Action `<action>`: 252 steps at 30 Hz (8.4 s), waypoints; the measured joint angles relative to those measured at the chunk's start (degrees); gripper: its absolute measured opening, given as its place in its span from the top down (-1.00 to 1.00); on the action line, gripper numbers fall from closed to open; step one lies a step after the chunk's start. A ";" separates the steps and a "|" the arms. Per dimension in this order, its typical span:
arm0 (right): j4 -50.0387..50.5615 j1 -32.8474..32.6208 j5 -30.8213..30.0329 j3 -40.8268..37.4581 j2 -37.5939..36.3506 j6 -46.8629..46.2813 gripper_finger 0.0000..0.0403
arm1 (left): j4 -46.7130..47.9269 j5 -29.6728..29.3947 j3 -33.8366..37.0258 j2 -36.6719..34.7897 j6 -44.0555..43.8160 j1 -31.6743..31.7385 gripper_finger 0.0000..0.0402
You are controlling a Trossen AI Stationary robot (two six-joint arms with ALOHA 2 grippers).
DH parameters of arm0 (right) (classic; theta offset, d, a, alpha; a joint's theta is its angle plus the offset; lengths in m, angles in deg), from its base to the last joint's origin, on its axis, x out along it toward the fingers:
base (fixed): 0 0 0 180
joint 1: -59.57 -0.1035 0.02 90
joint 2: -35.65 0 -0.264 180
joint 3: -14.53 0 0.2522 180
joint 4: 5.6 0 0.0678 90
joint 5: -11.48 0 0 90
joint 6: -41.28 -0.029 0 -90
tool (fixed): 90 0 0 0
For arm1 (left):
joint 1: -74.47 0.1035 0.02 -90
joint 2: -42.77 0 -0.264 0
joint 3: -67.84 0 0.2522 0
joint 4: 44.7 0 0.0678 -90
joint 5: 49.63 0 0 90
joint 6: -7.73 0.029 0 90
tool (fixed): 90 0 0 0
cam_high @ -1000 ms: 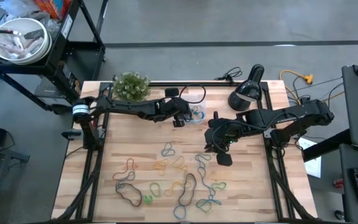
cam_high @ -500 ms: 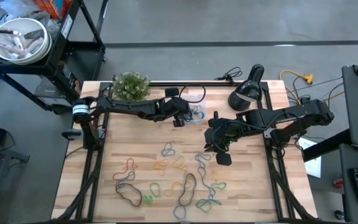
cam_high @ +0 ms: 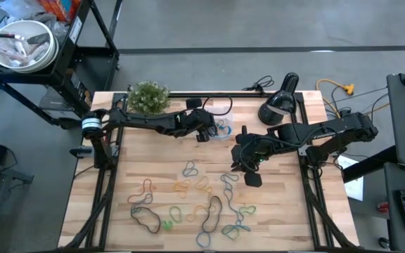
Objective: Pick and place rubber bands into bin
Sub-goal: Put the black rubberband into the transparent bin
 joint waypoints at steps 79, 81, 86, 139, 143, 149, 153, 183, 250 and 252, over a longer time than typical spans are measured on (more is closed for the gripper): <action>-34.64 1.51 5.46 -16.63 3.58 3.95 0.72 | 38.35 0.46 4.77 -34.23 -39.66 -35.26 0.51; -35.99 1.49 6.91 -16.63 4.91 3.06 0.72 | 39.15 0.90 5.74 -34.37 -41.99 -36.72 0.51; -36.88 1.14 10.95 -15.13 8.53 1.55 0.72 | 40.87 1.84 7.26 -34.25 -46.99 -39.67 0.51; -26.84 -7.73 0.50 -5.83 30.57 1.56 0.72 | 38.99 2.15 12.84 -34.30 -56.06 -43.68 0.51; -27.04 -8.52 -0.30 -5.11 29.01 3.82 0.72 | 38.97 2.50 13.06 -34.30 -56.07 -43.68 0.51; -26.94 -8.25 -2.08 -5.22 30.33 3.66 0.72 | 38.97 2.73 13.09 -34.30 -56.06 -43.68 0.51; -26.98 -8.22 -2.05 -5.29 31.37 3.13 0.72 | 38.93 3.27 13.16 -34.30 -56.08 -43.68 0.51; -25.92 -7.37 -4.76 -5.52 30.73 3.37 0.72 | 38.54 3.93 13.31 -34.28 -56.08 -43.68 0.51; 4.35 -0.80 -33.14 30.59 22.82 20.85 0.96 | 34.37 3.77 14.21 -34.28 -55.89 -43.64 0.51; 4.92 0.85 -33.16 31.66 22.80 22.15 0.96 | 34.43 3.77 14.21 -34.28 -55.89 -43.64 0.51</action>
